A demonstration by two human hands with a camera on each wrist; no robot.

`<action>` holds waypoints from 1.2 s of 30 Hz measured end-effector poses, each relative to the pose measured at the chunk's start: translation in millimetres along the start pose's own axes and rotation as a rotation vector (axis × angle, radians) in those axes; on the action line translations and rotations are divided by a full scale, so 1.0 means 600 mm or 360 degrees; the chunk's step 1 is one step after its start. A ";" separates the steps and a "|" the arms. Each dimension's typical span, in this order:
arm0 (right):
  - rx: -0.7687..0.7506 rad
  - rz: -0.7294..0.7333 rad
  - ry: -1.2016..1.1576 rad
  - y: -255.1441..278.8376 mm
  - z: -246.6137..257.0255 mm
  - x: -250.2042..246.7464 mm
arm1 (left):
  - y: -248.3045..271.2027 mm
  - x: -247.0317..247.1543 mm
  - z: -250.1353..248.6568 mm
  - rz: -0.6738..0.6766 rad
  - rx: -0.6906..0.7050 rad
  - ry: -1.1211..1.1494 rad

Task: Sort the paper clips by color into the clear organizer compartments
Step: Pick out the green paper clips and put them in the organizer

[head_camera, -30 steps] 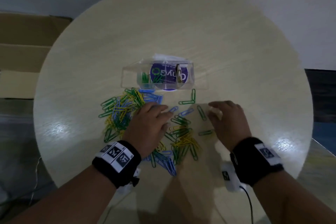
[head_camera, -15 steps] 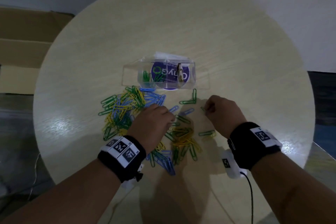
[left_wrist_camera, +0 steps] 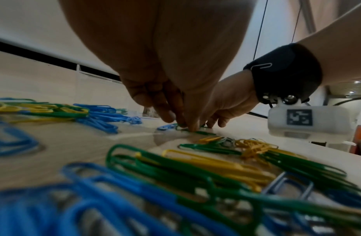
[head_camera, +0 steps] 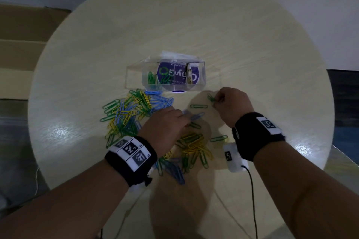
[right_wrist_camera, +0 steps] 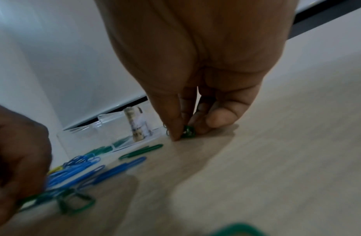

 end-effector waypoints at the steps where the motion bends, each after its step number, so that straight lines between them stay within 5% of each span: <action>1: -0.0006 -0.0003 -0.0024 0.008 -0.008 -0.005 | -0.001 0.001 -0.003 -0.0027 0.0034 -0.0031; 6: -0.0142 0.0020 -0.0152 0.069 -0.033 -0.031 | 0.017 0.013 0.002 -0.0024 0.0045 -0.0043; 11: -0.0525 0.0193 0.0017 0.135 -0.002 -0.004 | 0.031 0.011 0.030 0.0082 -0.0190 0.0067; 21: -0.0513 0.0271 0.0378 0.100 0.020 0.037 | 0.019 0.018 0.045 0.0284 -0.0559 0.0214; 27: -0.0605 0.0176 0.0439 0.115 0.027 0.034 | 0.025 0.020 0.031 0.0404 -0.0513 -0.0030; 31: -0.0519 0.0189 0.0344 0.118 0.026 0.021 | 0.045 0.020 0.046 0.0401 -0.0599 0.0111; 33: -0.0455 0.0094 0.0191 0.112 0.036 -0.008 | 0.054 0.008 0.058 0.0310 -0.0657 0.0232; 36: -0.0386 -0.0150 -0.0162 0.084 0.078 -0.065 | 0.056 -0.053 0.099 -0.0113 -0.0862 0.0571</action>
Point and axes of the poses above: each hand's wrist, its own y-axis away from the middle knuckle, its own x-axis out of the palm, z = x × y, the point moved 10 cm from there along -y, towards the middle knuckle, and after that the axes turned 6 degrees about -z, right-handed, at the moved point
